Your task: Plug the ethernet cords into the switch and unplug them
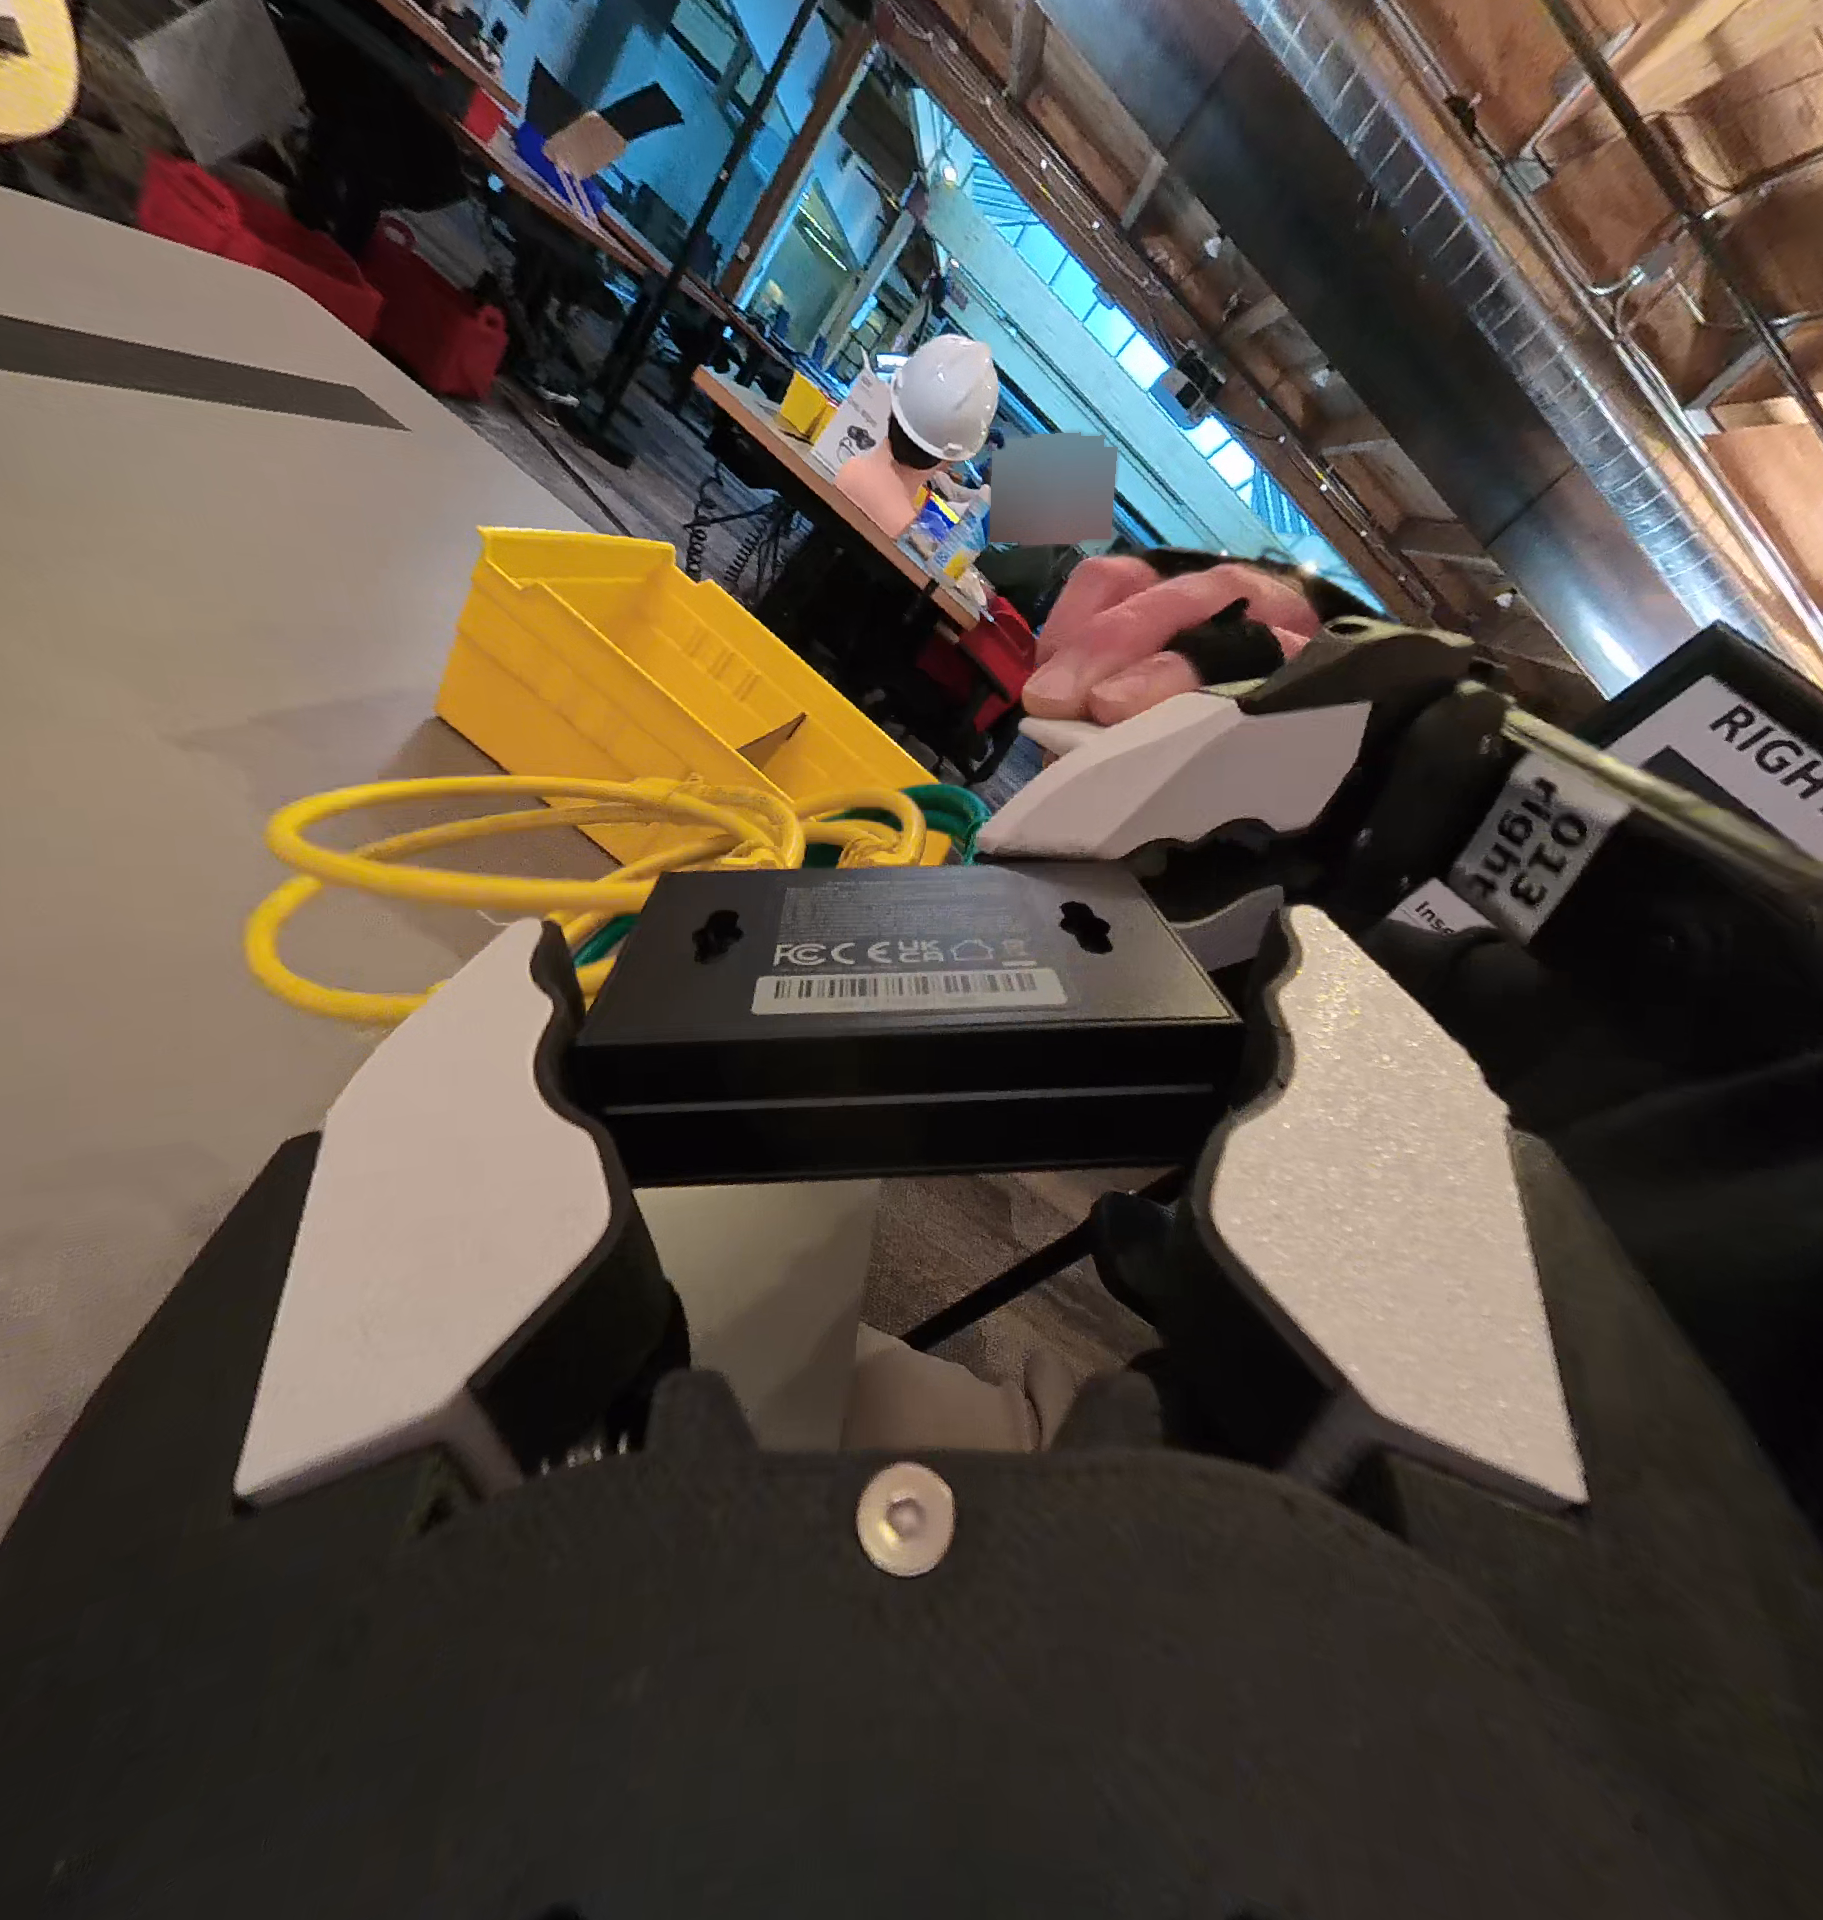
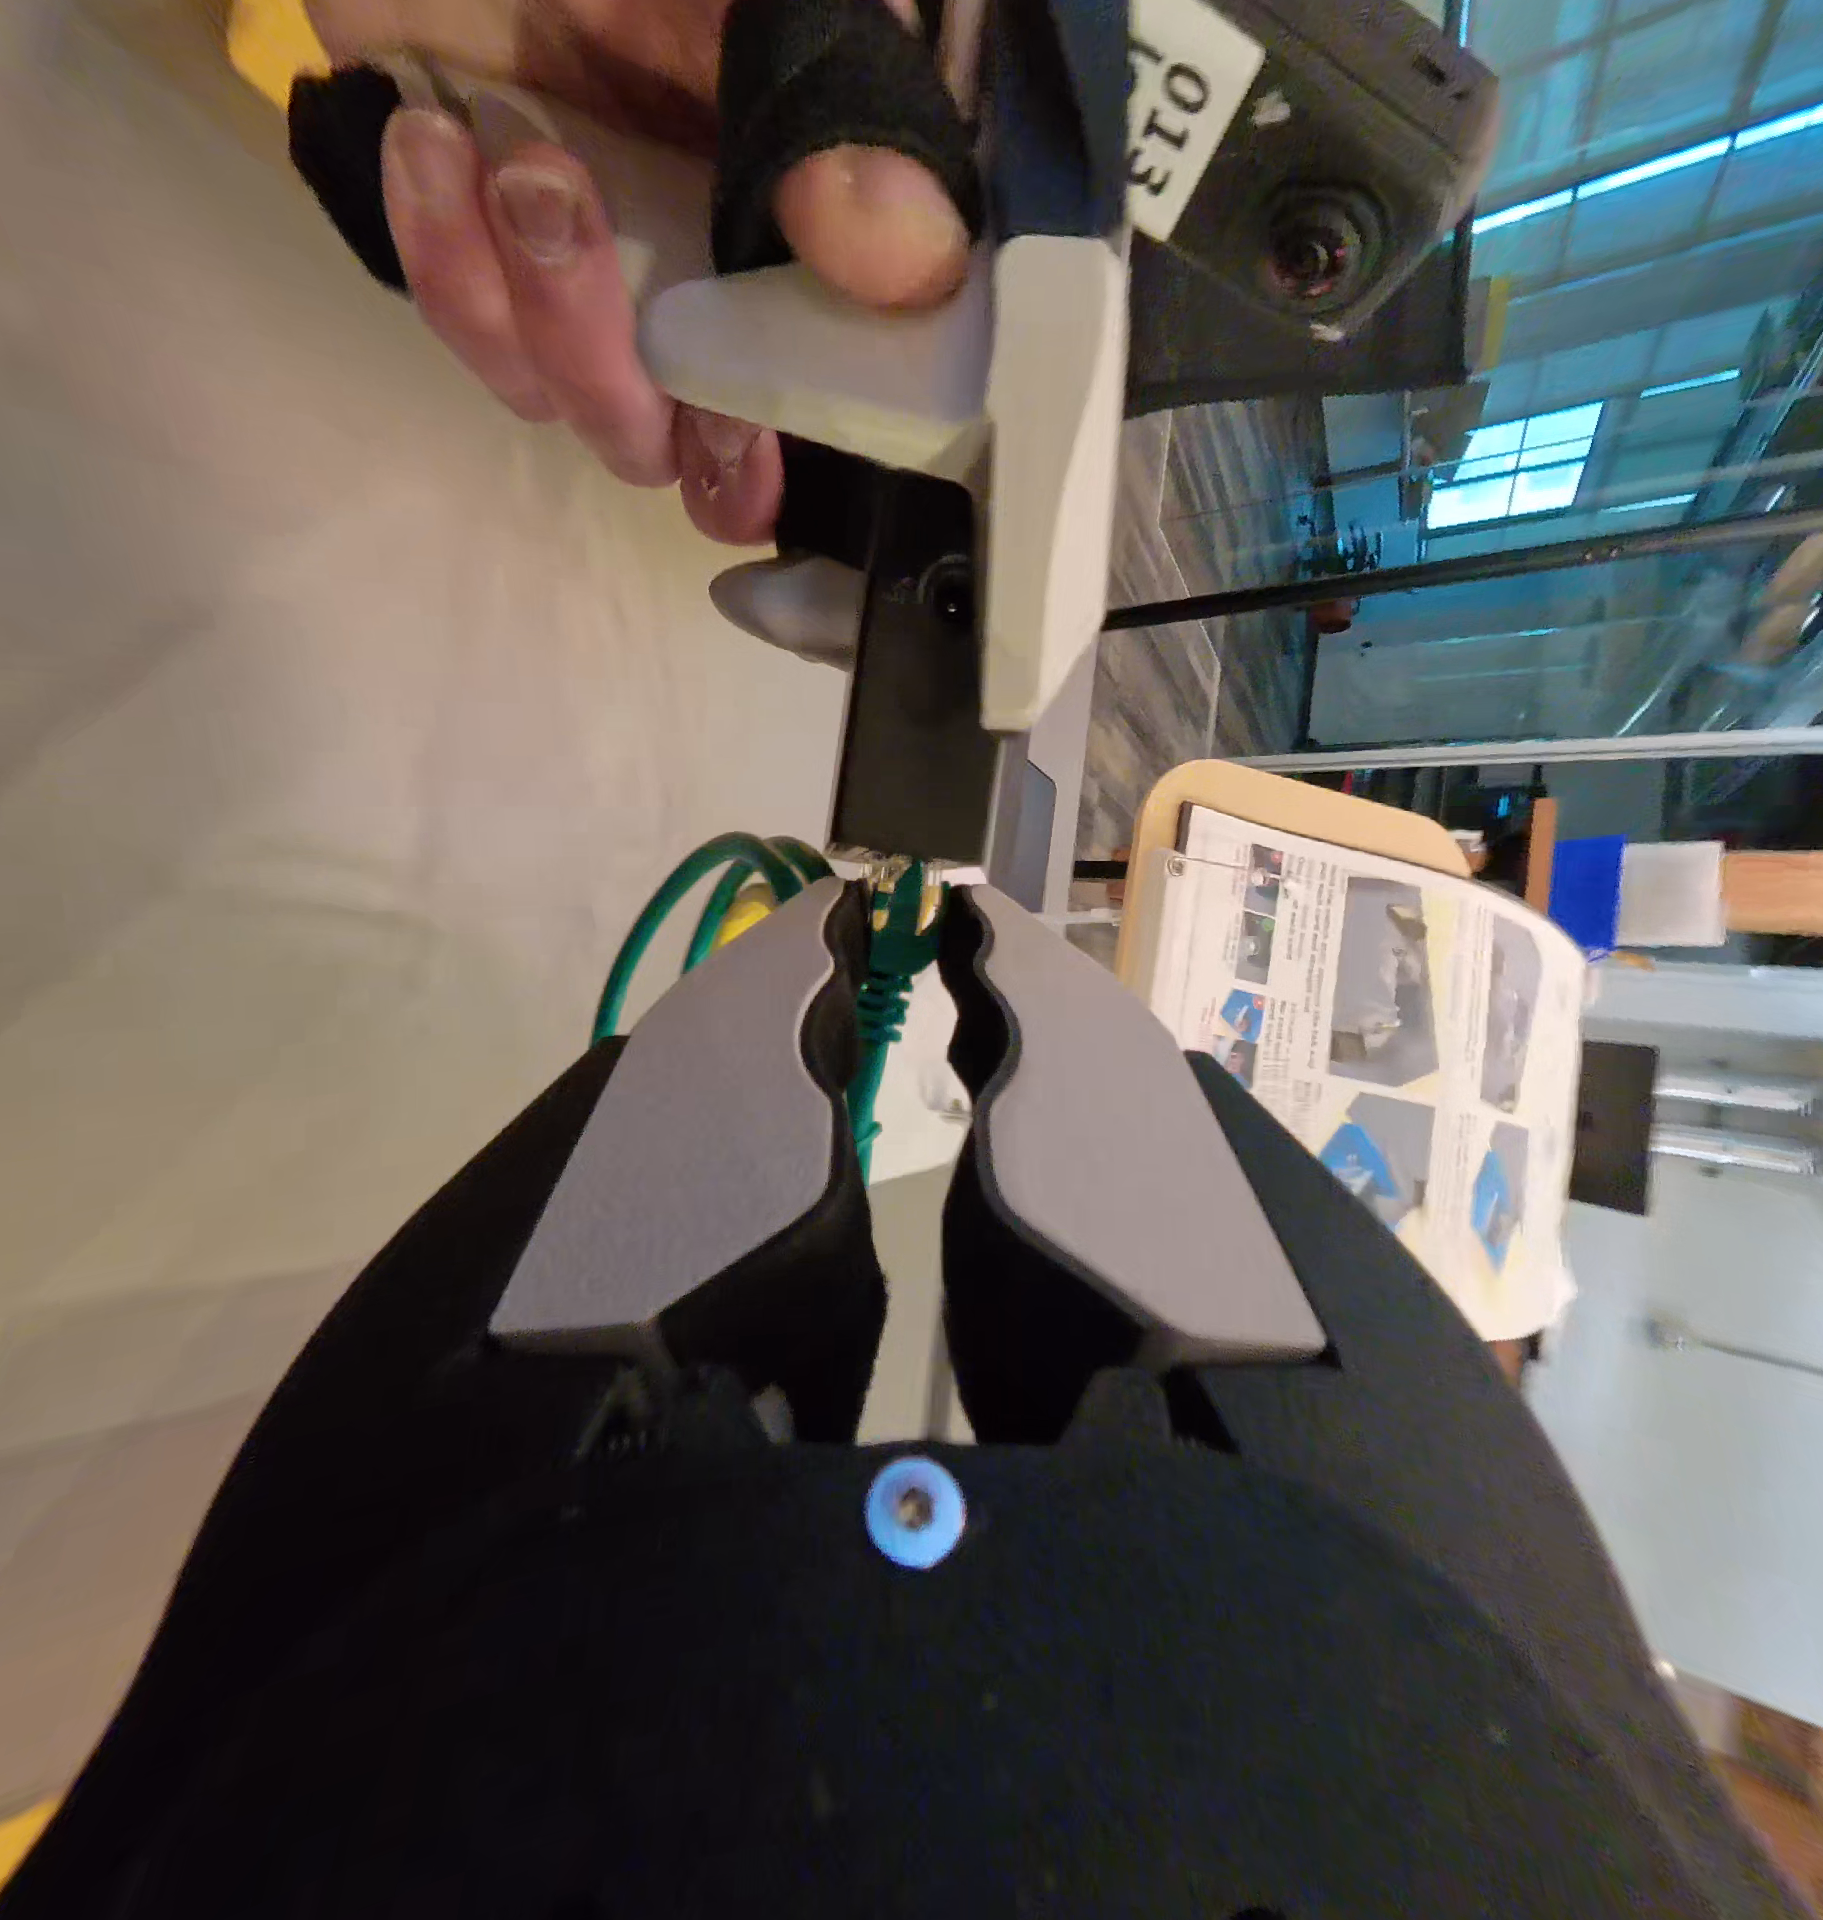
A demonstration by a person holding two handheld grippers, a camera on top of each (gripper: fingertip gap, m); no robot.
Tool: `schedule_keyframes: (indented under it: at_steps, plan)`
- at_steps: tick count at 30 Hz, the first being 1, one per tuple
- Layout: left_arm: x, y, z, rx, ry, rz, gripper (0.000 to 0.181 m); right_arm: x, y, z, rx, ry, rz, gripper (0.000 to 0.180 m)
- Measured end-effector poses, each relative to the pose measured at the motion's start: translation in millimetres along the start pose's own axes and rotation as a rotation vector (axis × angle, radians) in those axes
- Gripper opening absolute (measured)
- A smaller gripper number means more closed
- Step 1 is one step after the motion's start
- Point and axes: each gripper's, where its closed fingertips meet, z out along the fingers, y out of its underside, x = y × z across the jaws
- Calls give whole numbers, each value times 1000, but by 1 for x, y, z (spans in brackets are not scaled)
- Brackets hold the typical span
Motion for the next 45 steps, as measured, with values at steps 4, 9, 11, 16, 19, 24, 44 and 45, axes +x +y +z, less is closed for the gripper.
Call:
schedule_keyframes:
  at_steps: [4,9,11,16,19,24,44,45]
  plan:
    - [0,-4,-2,12,15,-28,119,1,-3,1,39,21,118,13]
    - [-1,-13,-7,47,-2,-38,120,1,-11,-2,98,29,63,22]
    - [-1,-13,-8,44,5,-35,120,0,-16,-6,128,1,80,25]
    - [-2,-14,-9,59,8,-66,120,-6,-20,-4,139,-7,67,17]
    - [-3,-13,-9,63,12,-75,120,-9,-21,-3,142,-15,101,15]
    - [-5,-13,-9,57,5,-75,120,-11,-22,-1,132,-27,134,14]
    - [-6,-25,-14,127,-46,-37,119,-8,3,-6,28,-57,147,10]
    - [-5,-26,-14,114,-57,-8,119,-3,5,-10,36,-53,169,10]
